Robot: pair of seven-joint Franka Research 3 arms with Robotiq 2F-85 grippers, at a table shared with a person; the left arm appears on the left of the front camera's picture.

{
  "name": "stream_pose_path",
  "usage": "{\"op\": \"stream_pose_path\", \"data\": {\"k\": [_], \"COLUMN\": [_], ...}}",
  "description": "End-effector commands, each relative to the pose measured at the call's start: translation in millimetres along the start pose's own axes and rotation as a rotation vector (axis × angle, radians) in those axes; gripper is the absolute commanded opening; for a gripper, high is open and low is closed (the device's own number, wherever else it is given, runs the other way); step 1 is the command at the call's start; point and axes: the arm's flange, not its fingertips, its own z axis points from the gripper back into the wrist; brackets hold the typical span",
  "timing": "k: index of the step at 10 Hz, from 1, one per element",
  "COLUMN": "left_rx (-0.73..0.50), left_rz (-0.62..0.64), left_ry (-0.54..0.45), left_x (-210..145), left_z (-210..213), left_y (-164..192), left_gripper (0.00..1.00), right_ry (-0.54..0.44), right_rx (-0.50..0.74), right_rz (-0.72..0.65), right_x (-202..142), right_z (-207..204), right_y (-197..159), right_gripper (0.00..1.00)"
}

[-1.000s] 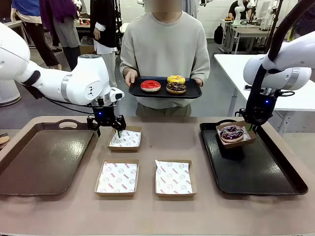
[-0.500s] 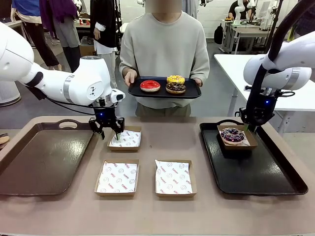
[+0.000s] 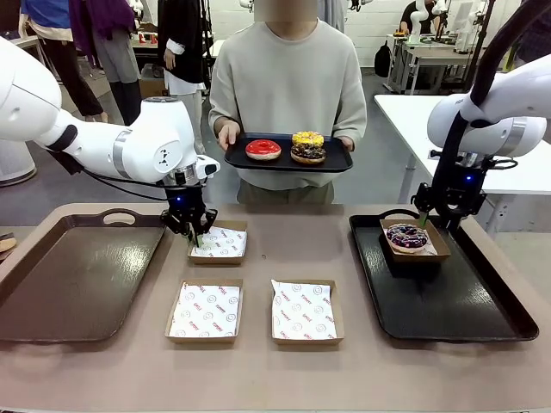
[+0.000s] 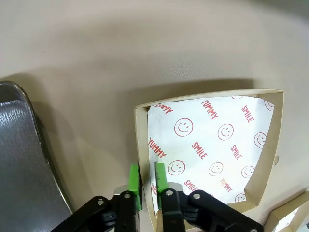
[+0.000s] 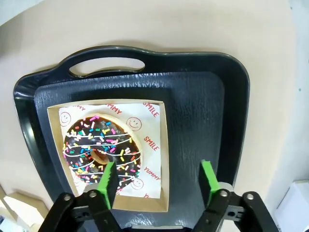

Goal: Individually package the donuts and arrange them on the tray.
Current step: Place the picked Paper togo box on the Handle tray while simultaneously picking up another Paper togo box from the table with the other hand.

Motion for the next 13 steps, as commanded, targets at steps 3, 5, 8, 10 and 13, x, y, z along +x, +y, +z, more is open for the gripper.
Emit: {"op": "stream_pose_path", "data": {"k": [3,5,8,10,13], "left_rx": [-0.002,0.002,-0.029,-0.024,0.018], "left_rz": [0.033,0.024,0.000,0.025,0.007], "left_ry": [0.008,0.007,-0.003,-0.023,-0.085], "left_x": [3,0,-15,-19,-20], "left_z": [3,7,45,73,123], "left_y": [-3,-5,-21,-39,-70], "left_gripper": [0.00,0.00,0.00,0.00,0.00], "right_ry": [0.007,0.002,0.044,-0.008,-0.176], "right_rx": [0.017,0.058,0.355,0.641,0.886], "right_rz": [-0.023,-0.031,-0.036,-0.067,-0.150], "right_x": [1,-14,-73,-115,-180], "right_z": [7,17,61,94,112], "right_y": [-2,-6,-48,-102,-180], "right_gripper": [1.00,1.00,1.00,1.00,1.00]}}
